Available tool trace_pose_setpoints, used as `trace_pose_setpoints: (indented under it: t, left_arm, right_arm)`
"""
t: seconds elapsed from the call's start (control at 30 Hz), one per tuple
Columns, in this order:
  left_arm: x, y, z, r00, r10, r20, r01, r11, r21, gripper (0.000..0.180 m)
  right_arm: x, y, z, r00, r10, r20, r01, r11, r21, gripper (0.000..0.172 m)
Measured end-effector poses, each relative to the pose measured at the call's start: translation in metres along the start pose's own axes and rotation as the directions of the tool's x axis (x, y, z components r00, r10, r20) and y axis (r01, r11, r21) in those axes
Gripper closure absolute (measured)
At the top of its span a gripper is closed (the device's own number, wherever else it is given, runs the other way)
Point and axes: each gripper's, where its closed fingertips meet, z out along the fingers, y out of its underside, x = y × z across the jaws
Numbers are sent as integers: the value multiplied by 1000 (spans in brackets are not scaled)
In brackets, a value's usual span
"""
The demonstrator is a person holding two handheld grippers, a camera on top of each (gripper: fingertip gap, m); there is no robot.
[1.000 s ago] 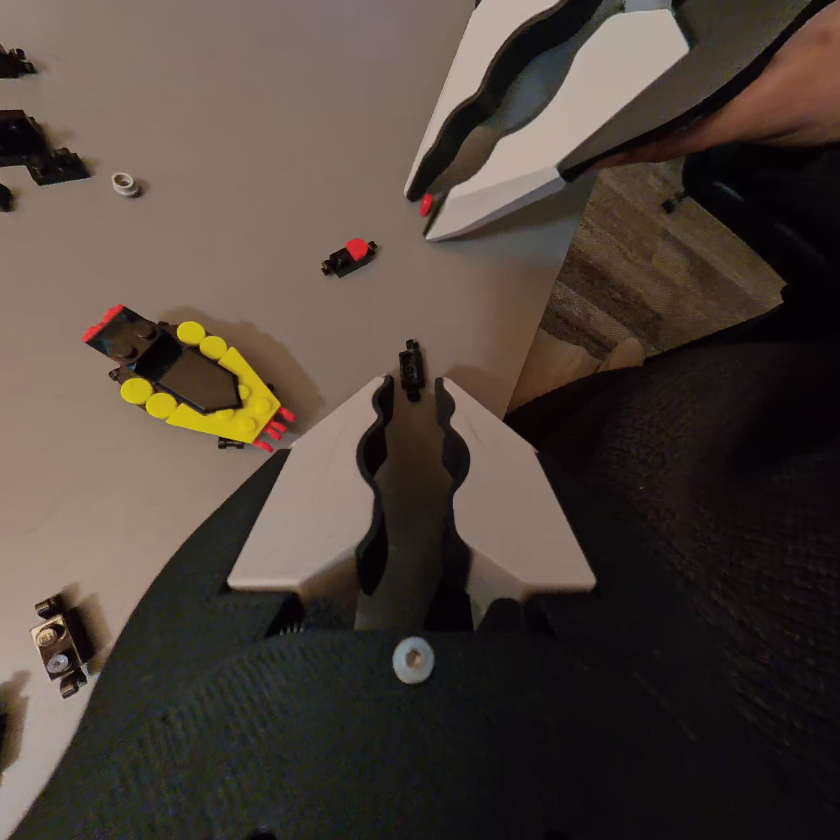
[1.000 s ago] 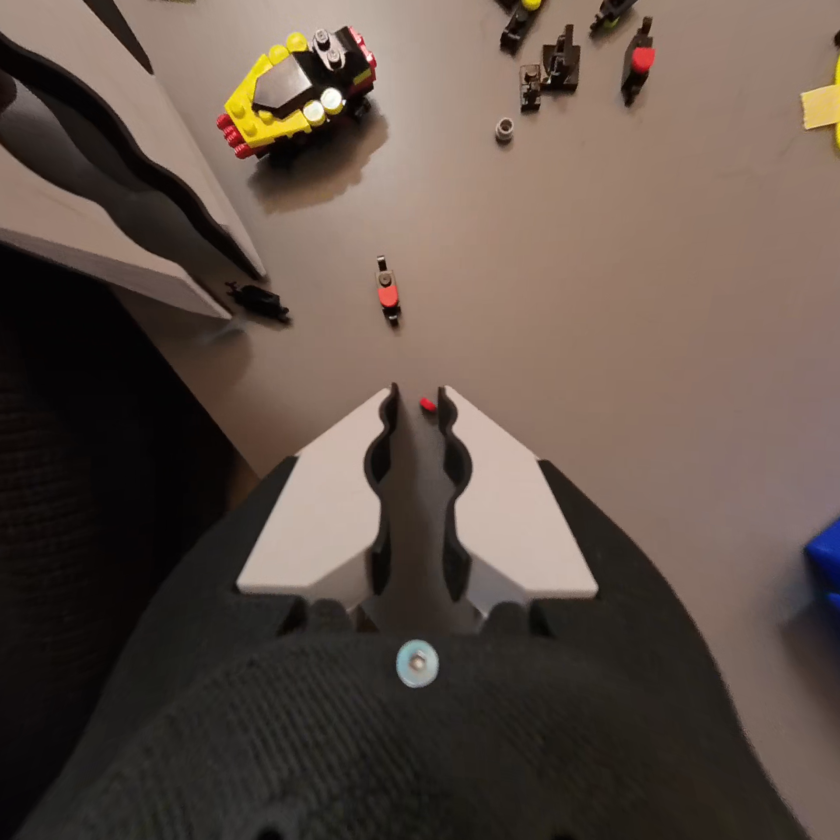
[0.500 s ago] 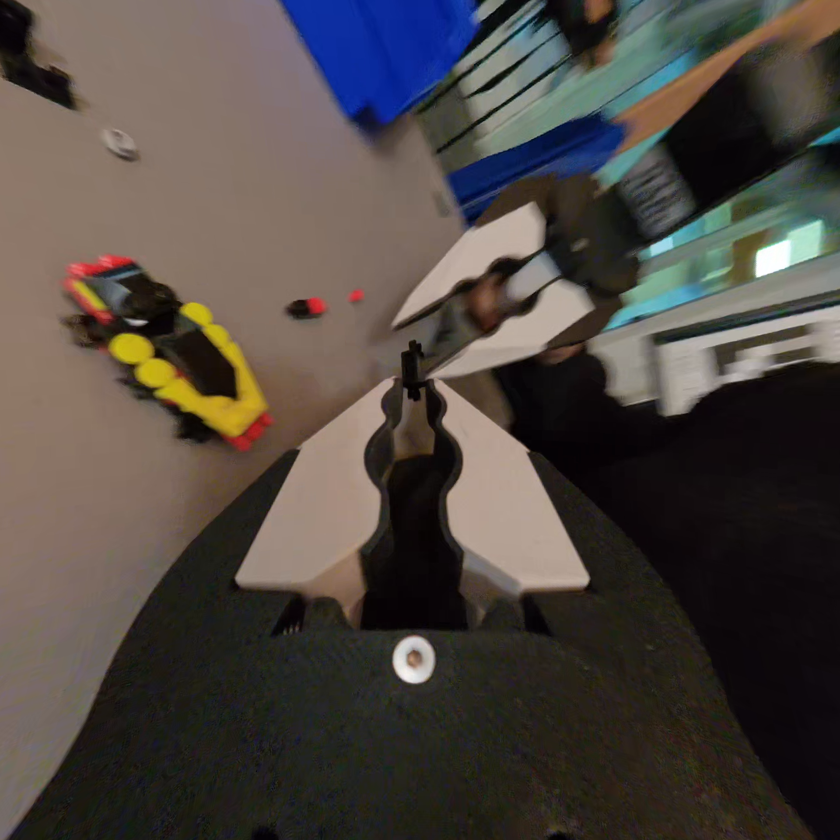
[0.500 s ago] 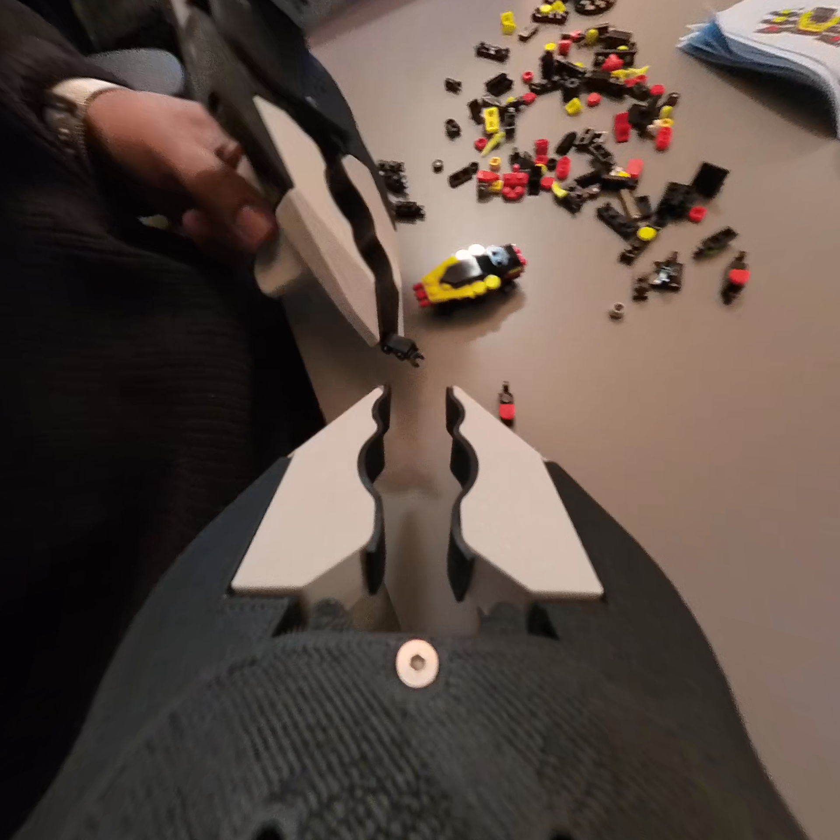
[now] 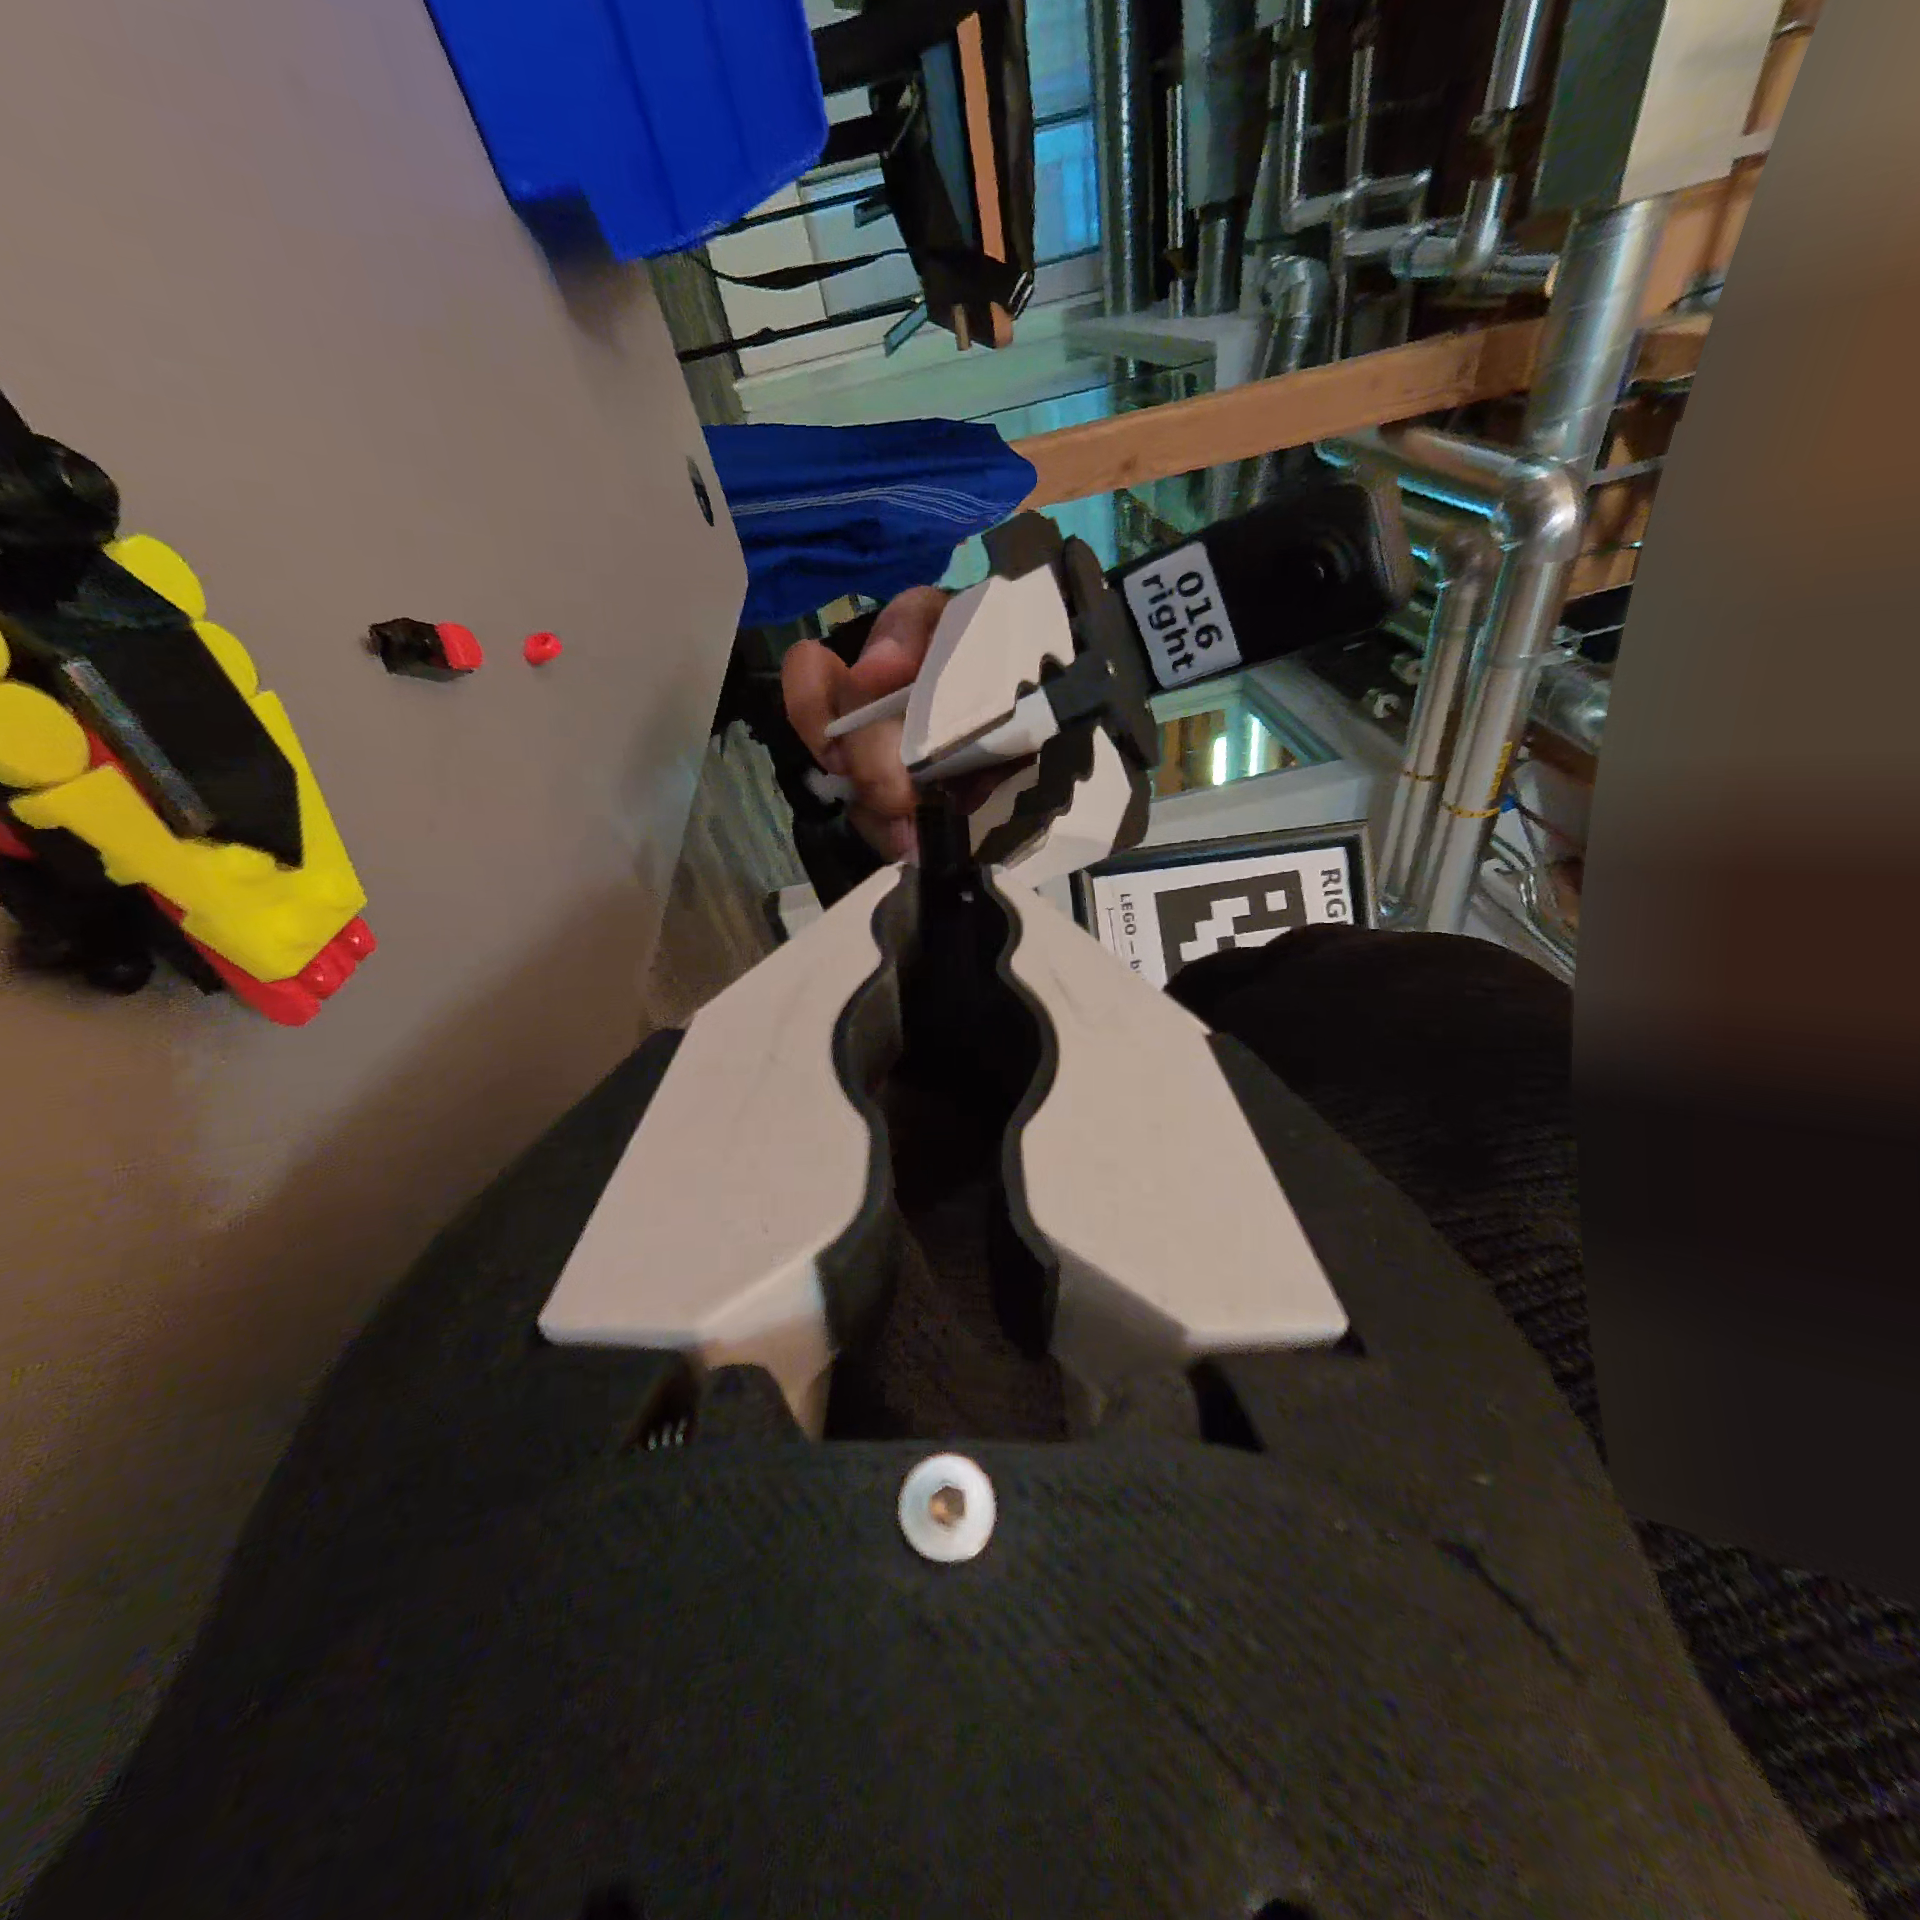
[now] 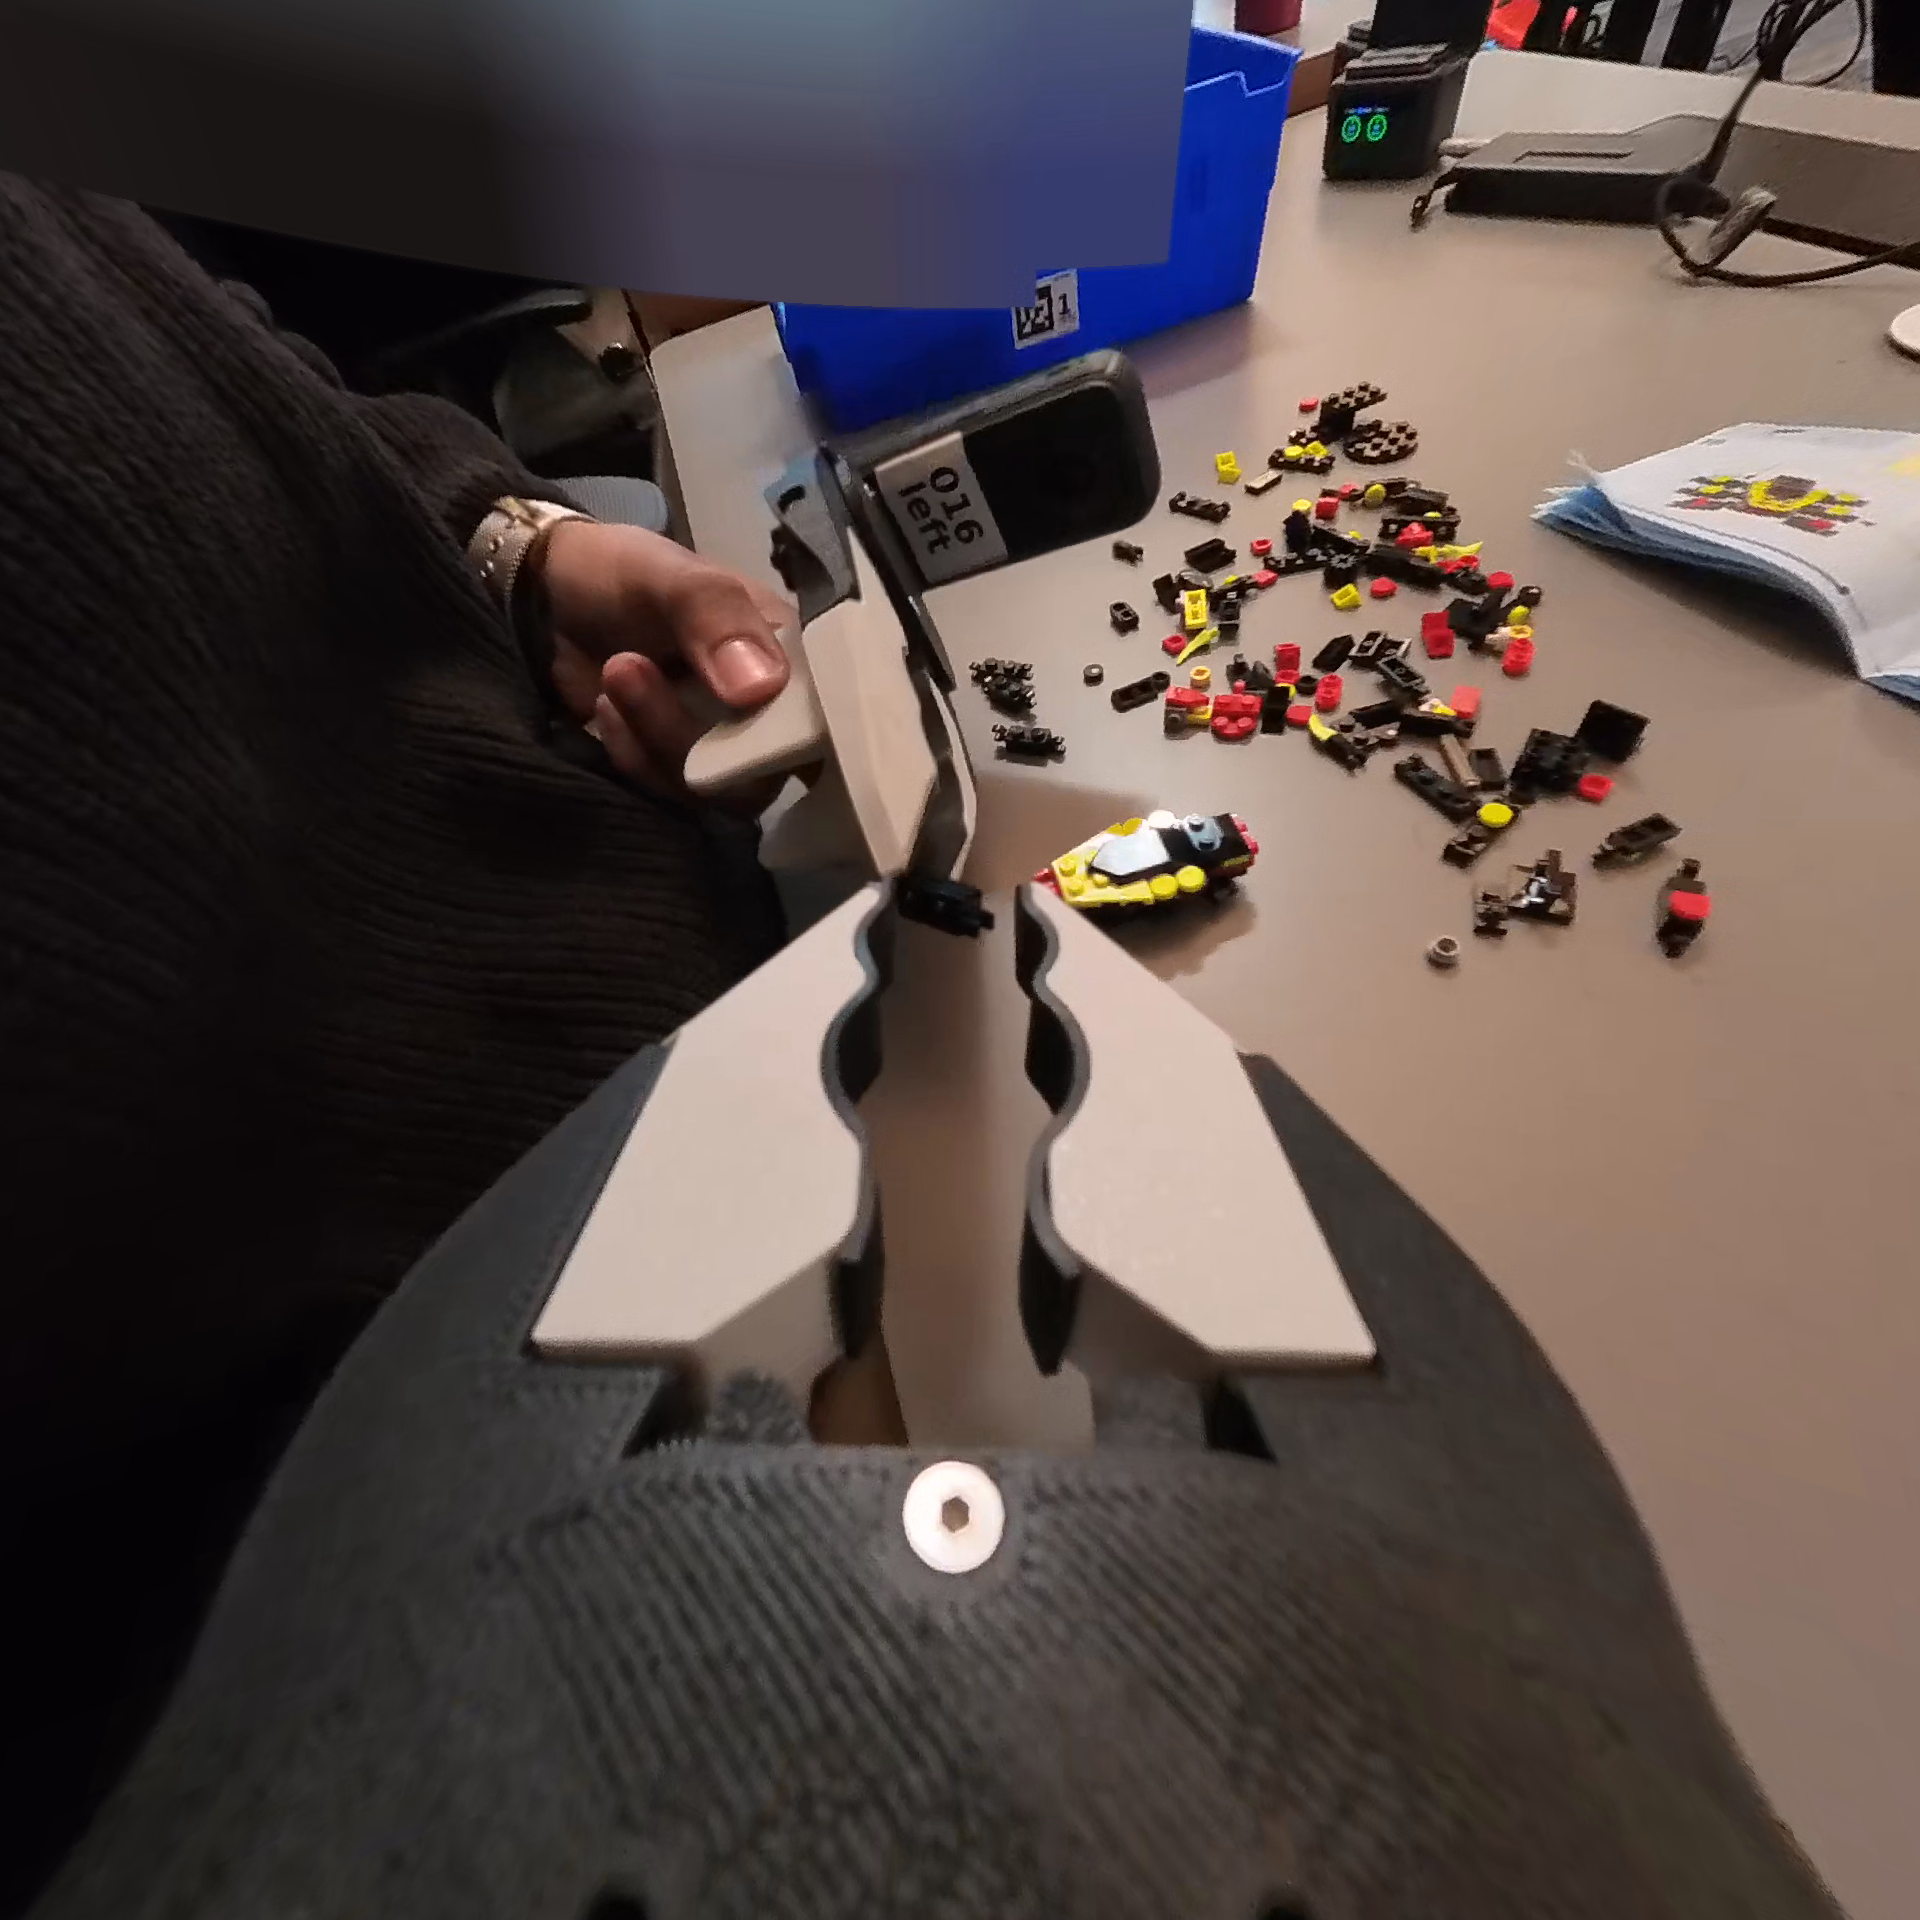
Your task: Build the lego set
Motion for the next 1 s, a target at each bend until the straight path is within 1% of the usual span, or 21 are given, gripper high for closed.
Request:
trace_pose_setpoints:
  t: [0.07,0.23,0.3,0.47,0.8,0.9,1.0]
  left_arm:
    - [0,1,-1,1000,-7,-2,7,1000,-7,170]
    - [1,0,-4,1000,4,0,-4,1000,-24,171]
    - [1,-1,-5,1000,3,-2,-3,1000,-25,170]
    - [0,2,-5,1000,3,1,-3,999,-45,170]
    - [-1,4,-4,1000,6,4,-6,998,-59,170]
    - [-6,3,-5,998,22,52,-19,998,-55,165]
    - [-18,1,-9,980,105,168,-94,993,-70,160]
  right_arm:
    - [0,1,0,1000,-2,3,2,1000,-2,152]
    - [1,-1,-4,994,92,60,-94,995,34,153]
    - [1,-3,-5,992,107,67,-110,993,48,155]
    - [2,-2,-3,994,99,49,-101,994,40,166]
    - [0,1,-3,991,111,68,-113,993,28,168]
    - [3,3,-3,988,139,63,-141,990,17,168]
    - [10,12,-1,980,196,42,-195,981,-20,168]
